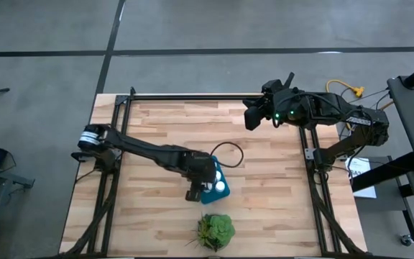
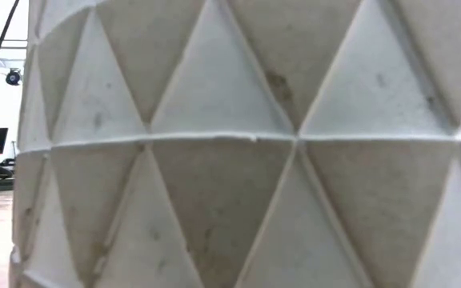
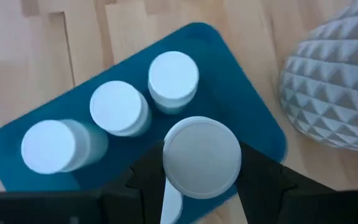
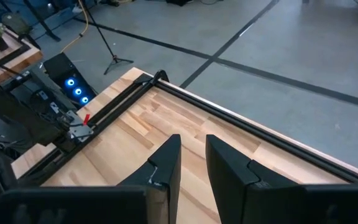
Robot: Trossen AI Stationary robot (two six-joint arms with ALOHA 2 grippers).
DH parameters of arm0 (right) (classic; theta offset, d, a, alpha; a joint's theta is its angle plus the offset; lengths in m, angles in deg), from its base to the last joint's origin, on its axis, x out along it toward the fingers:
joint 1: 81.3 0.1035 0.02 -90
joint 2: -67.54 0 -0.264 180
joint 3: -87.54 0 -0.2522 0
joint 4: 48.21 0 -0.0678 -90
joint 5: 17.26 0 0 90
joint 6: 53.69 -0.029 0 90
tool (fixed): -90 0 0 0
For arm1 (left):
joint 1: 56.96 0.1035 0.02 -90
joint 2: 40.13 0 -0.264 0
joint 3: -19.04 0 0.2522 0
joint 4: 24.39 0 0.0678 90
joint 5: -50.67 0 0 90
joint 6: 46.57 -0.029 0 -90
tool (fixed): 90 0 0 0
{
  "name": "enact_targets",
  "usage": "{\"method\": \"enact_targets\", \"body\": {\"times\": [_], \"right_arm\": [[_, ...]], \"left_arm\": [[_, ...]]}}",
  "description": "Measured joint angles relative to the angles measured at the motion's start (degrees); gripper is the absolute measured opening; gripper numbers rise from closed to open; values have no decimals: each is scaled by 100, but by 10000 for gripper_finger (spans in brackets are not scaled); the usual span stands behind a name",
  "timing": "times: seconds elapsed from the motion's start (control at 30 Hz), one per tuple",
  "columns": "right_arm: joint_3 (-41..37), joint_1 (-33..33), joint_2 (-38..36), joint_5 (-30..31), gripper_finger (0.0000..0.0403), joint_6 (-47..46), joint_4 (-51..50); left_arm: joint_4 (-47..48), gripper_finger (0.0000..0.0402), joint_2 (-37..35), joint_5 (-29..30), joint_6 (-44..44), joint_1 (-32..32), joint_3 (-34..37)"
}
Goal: Pick and place pill bottles into a basket
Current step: Put the medicine bottle into the container
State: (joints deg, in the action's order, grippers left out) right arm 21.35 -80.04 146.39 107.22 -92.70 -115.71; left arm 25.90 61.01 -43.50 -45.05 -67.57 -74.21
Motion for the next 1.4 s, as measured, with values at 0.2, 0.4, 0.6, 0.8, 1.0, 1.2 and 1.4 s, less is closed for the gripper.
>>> {"method": "enact_targets", "body": {"times": [0.2,0.4,0.6,0.8,1.0,1.2,1.4], "right_arm": [[0,0,0,-3,68,0,0],[0,0,0,-21,68,-2,0],[0,0,0,-24,68,-2,1],[0,0,0,-26,68,-2,2],[0,0,0,-45,68,-2,3],[0,0,0,-45,68,-2,2],[0,0,0,-45,68,2,2]], "left_arm": [[-43,142,247,-21,130,-18,0],[-57,142,362,-21,220,-48,2],[-118,142,429,-15,265,-94,9],[-199,142,441,25,265,-101,29],[-184,168,441,40,273,-103,46],[-182,243,441,42,420,-107,48],[-168,255,441,41,554,-122,48]]}}
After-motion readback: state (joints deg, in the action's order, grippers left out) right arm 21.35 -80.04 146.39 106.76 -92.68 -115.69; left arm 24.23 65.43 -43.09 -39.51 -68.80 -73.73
